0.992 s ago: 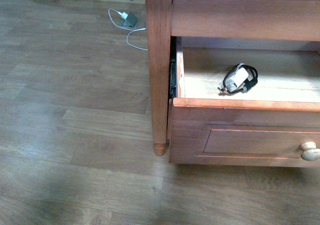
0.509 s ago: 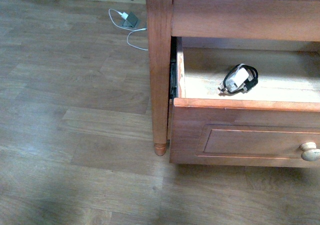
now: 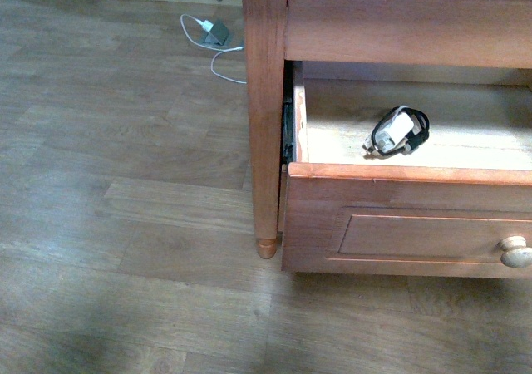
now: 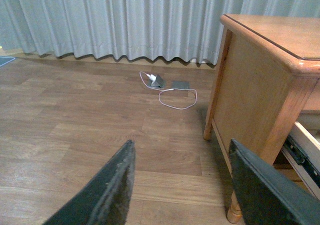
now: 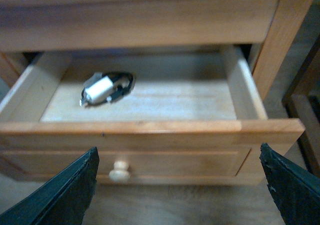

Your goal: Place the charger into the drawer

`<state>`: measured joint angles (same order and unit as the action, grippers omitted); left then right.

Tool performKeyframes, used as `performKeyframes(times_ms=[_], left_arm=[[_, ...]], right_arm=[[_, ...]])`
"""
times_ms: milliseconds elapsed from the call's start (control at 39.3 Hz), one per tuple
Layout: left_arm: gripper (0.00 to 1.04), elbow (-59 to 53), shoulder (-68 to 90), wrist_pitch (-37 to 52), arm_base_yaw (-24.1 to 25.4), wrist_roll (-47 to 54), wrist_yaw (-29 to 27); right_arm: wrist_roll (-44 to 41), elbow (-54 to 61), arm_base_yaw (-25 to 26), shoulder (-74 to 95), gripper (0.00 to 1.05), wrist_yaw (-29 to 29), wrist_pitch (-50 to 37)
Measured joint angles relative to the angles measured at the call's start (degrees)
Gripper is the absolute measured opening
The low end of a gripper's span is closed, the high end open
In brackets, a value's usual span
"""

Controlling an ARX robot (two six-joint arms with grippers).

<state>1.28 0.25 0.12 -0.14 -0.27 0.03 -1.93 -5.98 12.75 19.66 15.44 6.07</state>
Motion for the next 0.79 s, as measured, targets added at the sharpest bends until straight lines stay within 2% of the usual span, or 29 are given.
performKeyframes(times_ms=[153,254,534,788], left_arm=[[0.81,0.00,0.00,0.00,0.00,0.00,-0.02],[1.00,0.00,0.00,0.00,0.00,0.04,-0.02],[0.98,0.00,0.00,0.00,0.00,0.02,-0.02],[0.98,0.00,0.00,-0.02,0.00,0.02,-0.02]], right_arm=[[-3.72,-2.21,-2.71,8.68,0.96,-1.68,2.25],[-5.14,-3.89,-5.81,17.90,0.96,-2.40,-0.13],[-4.61,-11.47,-13.16,46.40,0.96,-6.91,-17.35],[-2.54,-16.70,-15.87,61.40,0.96,-9.51,-24.72]])
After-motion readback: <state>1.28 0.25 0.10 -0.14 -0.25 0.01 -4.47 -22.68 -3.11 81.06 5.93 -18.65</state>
